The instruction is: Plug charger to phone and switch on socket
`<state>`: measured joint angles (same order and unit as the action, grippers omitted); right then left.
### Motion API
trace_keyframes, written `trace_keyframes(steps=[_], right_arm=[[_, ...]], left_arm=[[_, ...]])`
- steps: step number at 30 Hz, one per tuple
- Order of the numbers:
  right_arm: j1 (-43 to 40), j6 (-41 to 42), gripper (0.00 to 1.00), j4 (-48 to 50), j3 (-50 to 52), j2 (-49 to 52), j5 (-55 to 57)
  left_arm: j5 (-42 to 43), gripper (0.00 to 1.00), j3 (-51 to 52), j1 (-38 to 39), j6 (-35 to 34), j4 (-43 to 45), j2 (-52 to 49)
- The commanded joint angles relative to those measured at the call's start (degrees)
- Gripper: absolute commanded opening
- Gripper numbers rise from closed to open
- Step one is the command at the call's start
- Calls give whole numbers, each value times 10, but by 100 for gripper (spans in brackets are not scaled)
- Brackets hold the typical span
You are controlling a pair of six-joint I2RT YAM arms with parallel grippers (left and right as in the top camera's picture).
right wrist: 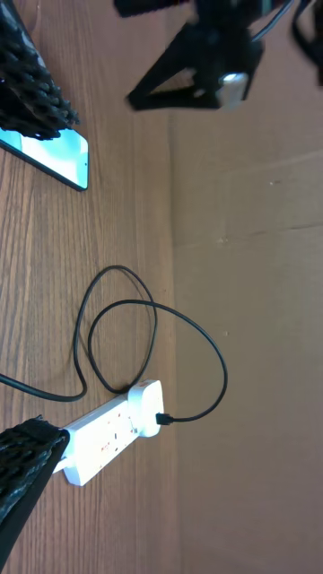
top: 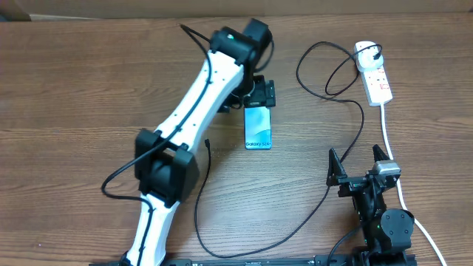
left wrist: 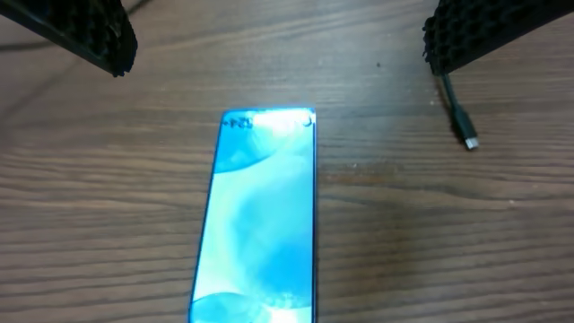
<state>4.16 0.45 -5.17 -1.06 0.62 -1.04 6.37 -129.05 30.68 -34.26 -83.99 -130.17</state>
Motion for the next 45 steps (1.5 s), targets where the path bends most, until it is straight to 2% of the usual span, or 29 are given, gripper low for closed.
trace_keyframes(steps=[1, 2, 6, 10, 17, 22, 25, 35, 41, 45], right_arm=[[3, 4, 100, 3, 6, -5, 3], [3, 4, 100, 3, 6, -5, 3], [3, 4, 100, 3, 6, -5, 3], [3, 4, 100, 3, 6, -5, 3], [3, 4, 100, 3, 6, -5, 3], [3, 4, 100, 3, 6, -5, 3], [3, 4, 100, 3, 6, -5, 3], [3, 4, 100, 3, 6, -5, 3], [3, 4, 100, 3, 6, -5, 3], [3, 4, 100, 3, 6, -5, 3]], left_arm=[[-52, 100, -11, 26, -26, 23, -27], [-71, 100, -10, 31, -26, 41, -35], [-63, 100, -8, 33, -26, 80, -43], [-59, 100, -8, 33, -25, 80, -43], [-108, 100, 36, 33, -27, 112, -46], [-57, 100, 94, 36, -46, 175, -46], [-45, 100, 101, 36, -45, 181, -46], [-87, 100, 143, 55, -61, 213, -46], [-170, 100, 162, 78, -76, 226, -46], [-169, 100, 165, 78, -78, 232, -46]])
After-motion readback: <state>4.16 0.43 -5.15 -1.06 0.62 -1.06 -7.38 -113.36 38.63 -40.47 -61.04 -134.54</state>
